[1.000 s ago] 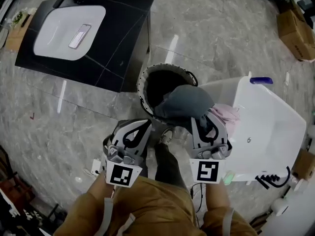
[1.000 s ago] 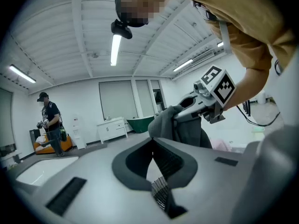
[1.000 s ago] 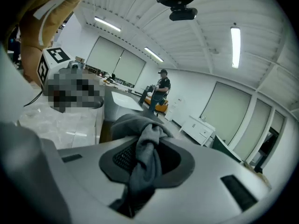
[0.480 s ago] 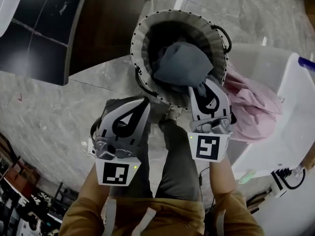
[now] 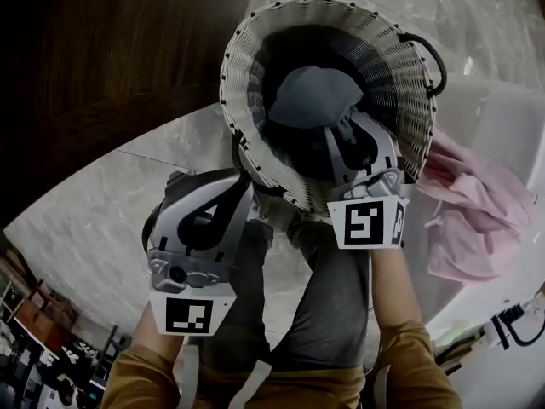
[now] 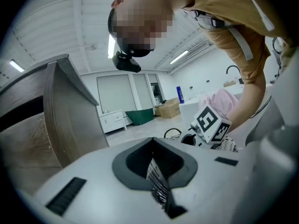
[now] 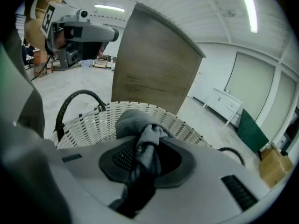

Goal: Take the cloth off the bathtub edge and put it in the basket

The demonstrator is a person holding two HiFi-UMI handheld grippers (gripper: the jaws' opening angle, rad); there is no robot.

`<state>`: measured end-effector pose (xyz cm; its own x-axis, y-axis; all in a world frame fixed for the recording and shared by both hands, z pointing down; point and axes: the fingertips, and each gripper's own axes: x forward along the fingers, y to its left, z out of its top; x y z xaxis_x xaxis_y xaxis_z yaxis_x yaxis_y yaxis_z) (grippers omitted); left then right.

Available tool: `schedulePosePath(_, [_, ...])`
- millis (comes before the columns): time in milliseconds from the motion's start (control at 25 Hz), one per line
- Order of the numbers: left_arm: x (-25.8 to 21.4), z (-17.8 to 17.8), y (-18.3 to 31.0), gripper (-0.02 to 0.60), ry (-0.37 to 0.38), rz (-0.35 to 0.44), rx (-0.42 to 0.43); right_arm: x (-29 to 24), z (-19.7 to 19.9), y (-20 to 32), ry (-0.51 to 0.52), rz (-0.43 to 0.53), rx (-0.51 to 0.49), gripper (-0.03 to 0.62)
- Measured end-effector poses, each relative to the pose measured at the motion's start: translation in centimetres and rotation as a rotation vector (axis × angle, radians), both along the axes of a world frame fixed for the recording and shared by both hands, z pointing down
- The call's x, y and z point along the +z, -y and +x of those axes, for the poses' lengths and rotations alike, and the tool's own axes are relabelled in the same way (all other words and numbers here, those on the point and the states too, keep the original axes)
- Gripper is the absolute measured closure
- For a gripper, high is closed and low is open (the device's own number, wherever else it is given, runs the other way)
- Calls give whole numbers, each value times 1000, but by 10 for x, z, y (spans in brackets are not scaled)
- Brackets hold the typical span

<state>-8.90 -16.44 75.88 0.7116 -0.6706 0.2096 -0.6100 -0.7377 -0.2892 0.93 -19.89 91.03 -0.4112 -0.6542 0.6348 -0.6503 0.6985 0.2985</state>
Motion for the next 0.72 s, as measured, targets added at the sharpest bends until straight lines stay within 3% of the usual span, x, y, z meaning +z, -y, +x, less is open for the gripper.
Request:
schedulePosePath(120, [16,-2,6,575,9,16,-3,47,0,-1,-39,-161,-34,491])
schedulePosePath(200, [25,-1,4,575,14,17,-7,60,1,-4,-53,-201,-43,450])
schedulePosePath(440, [29,12,-19,575,18,-12,2,41,12,-20,-34,-205,-19,384])
schedulePosePath(720, [-54,21,-37,575,13,1,0,-50,23,-39,-61,-164,-21,382])
